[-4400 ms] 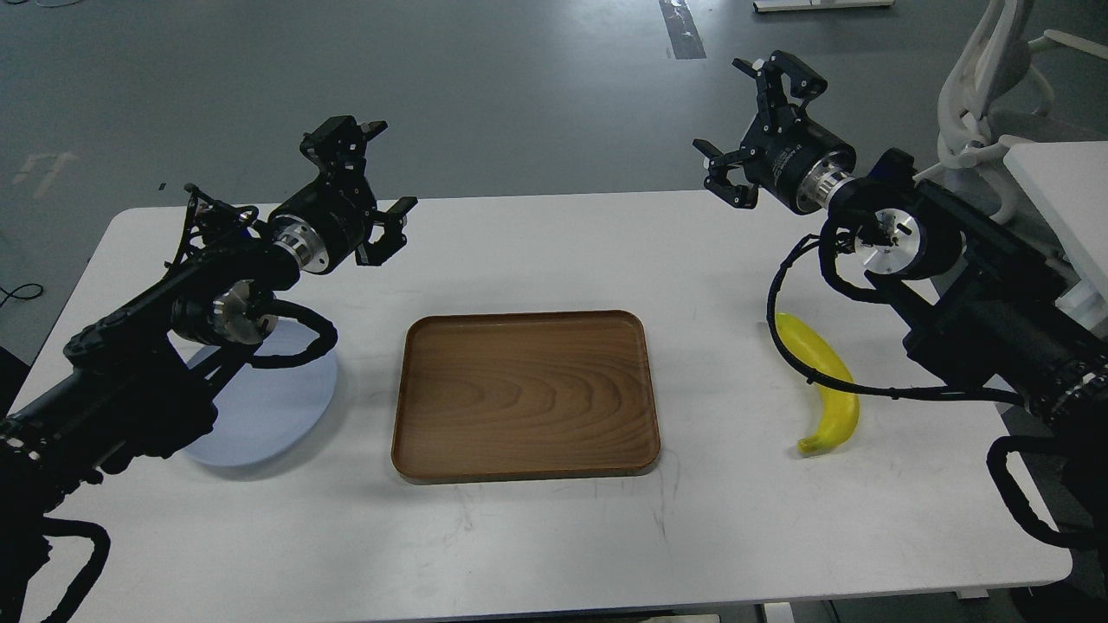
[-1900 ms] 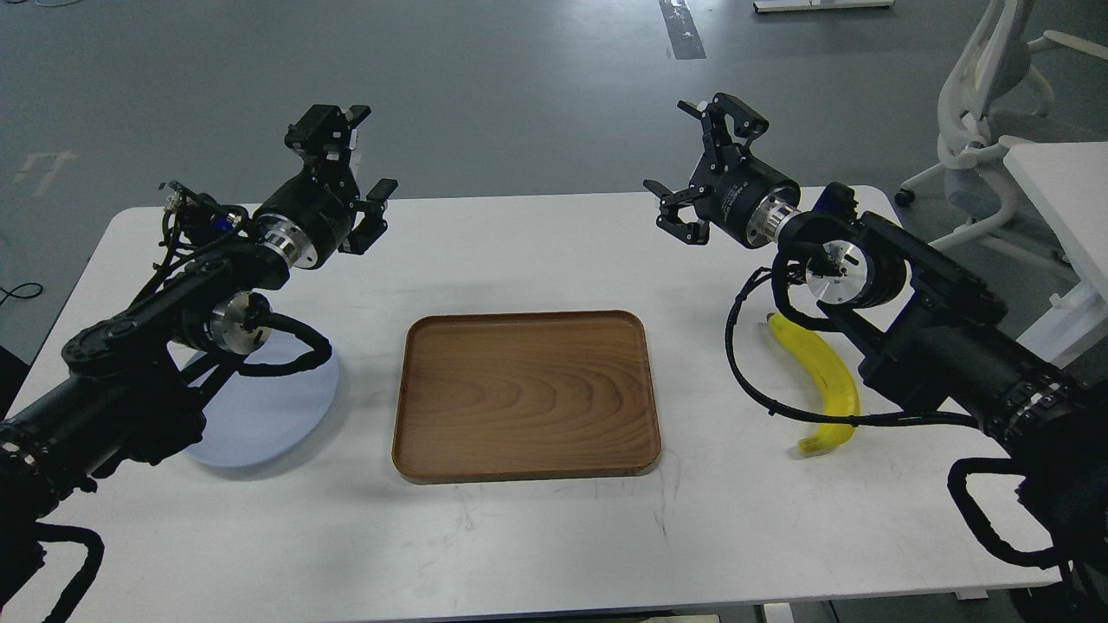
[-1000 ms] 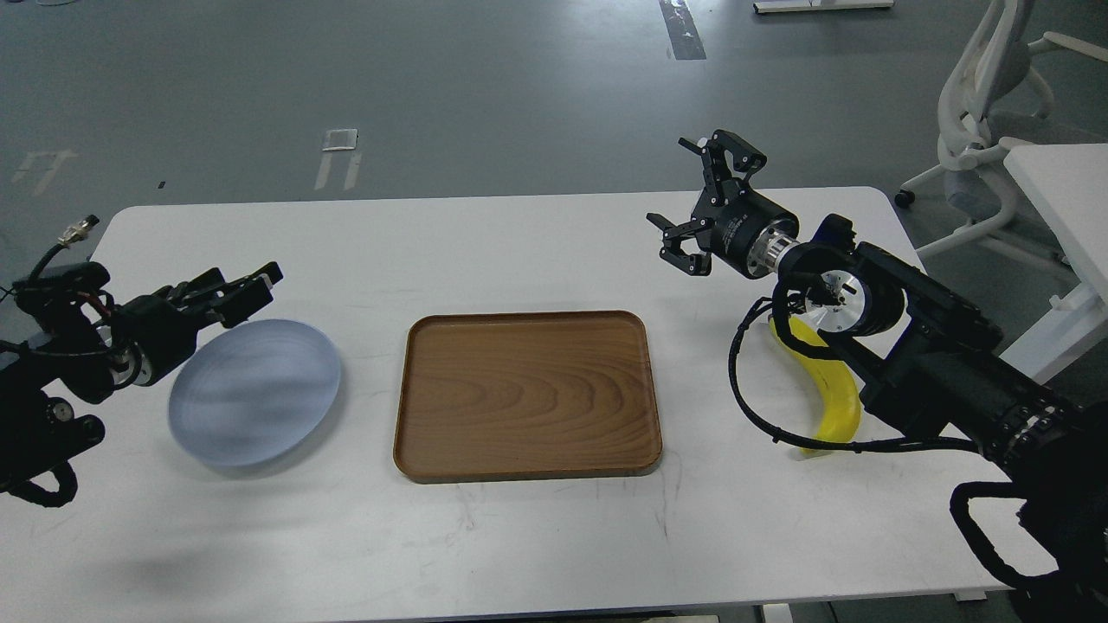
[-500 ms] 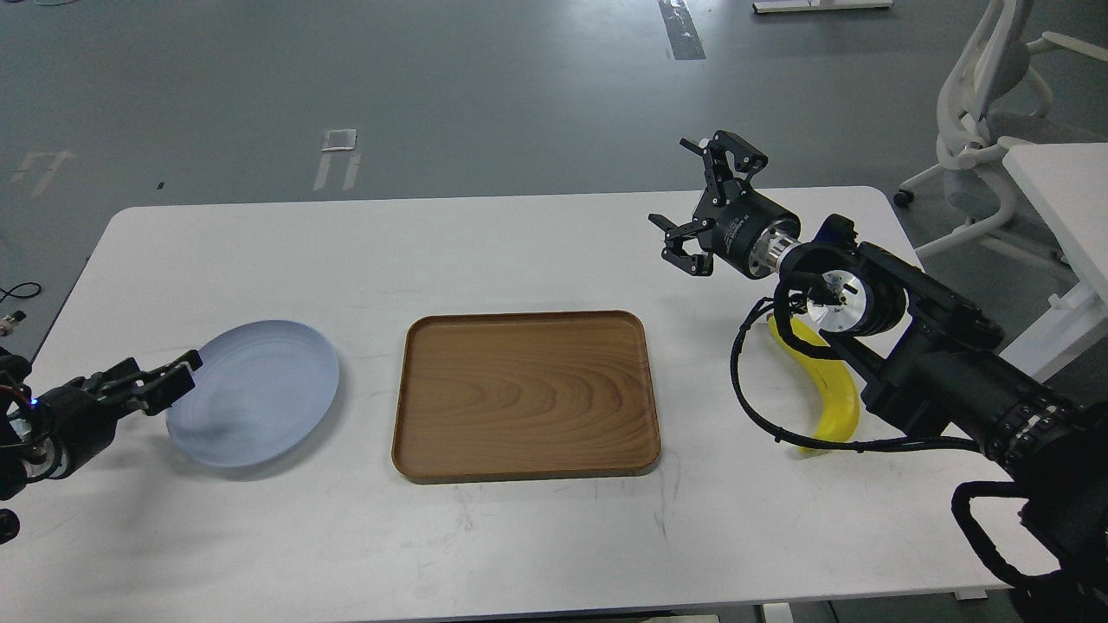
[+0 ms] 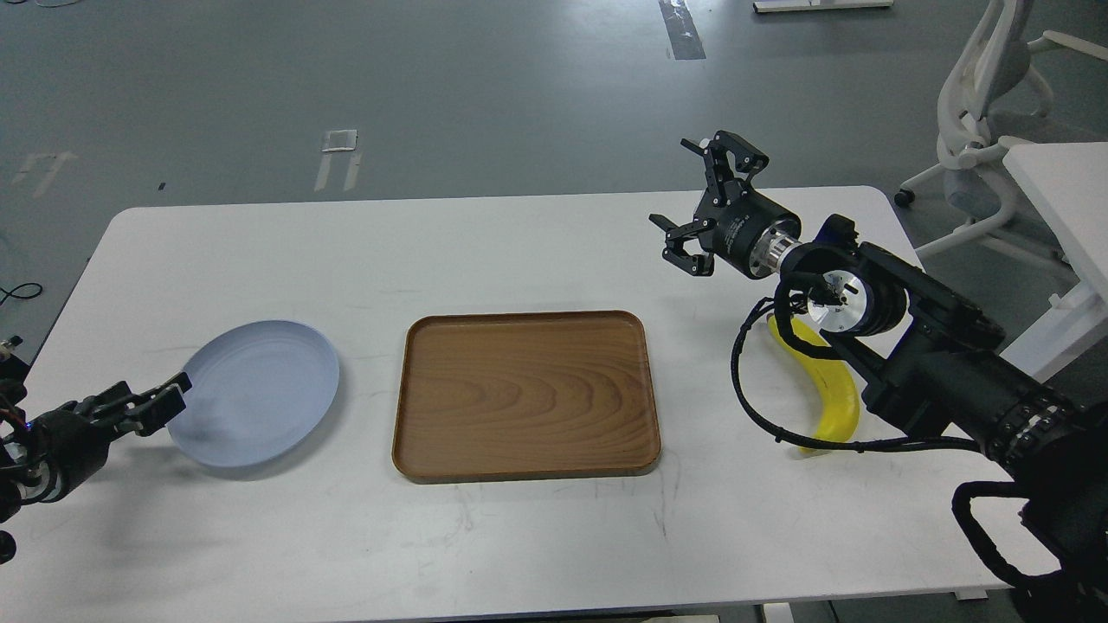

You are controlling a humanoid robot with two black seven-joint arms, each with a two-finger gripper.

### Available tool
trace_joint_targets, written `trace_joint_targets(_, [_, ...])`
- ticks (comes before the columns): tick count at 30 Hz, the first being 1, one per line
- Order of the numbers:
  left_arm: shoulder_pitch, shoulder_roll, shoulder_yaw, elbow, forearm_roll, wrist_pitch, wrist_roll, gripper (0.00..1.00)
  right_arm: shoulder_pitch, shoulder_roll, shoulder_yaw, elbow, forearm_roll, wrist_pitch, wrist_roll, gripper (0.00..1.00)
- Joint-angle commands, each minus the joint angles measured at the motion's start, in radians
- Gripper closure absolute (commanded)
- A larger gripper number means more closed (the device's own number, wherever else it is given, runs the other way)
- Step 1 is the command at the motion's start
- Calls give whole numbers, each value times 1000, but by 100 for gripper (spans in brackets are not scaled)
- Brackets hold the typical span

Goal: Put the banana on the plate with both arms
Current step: 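Grasp the light blue plate's rim with the left gripper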

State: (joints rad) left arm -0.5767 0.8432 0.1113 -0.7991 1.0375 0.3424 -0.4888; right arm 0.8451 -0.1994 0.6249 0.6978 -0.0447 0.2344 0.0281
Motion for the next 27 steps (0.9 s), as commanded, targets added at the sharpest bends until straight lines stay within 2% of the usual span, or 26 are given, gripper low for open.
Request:
trace_joint_targets(1, [0,-3,1,0,-1,0,0,16,0,0,-1,0,0,0,0,1])
trace_joint_targets(8, [3,-22,7,3,-1,0,0,37,2,0,-1,-1,-1,0,0,1])
trace_joint_targets(11, [3,-22,8,3,-1,-2,0,51,2,0,-1,-1,-1,-1,0,1])
trace_joint_targets(13, [3,-22,8,3,-1,-2,0,64,2,1,1,-1,-1,-1,0,1])
trace_joint_targets(17, [3,-24,8,9,-2,-3,0,72,0,0,-1,-3,-1,-1,0,1])
trace_joint_targets(20, [3,-29,8,37,-4,-5,0,83,0,0,-1,-3,-1,-1,0,1])
trace_joint_targets(21, [2,-36,8,49,-4,-5,0,92,0,0,-1,-3,-1,-1,1,1])
trace_joint_targets(22, [3,-39,10,55,-2,-5,0,96,0,0,-1,-3,-1,-1,1,1])
trace_joint_targets(24, [3,-45,11,69,-2,-5,0,100,0,0,-1,-3,-1,-1,1,1])
trace_joint_targets(27, [3,-45,11,80,-2,-5,0,100,0,1,-1,-3,-1,-1,1,1])
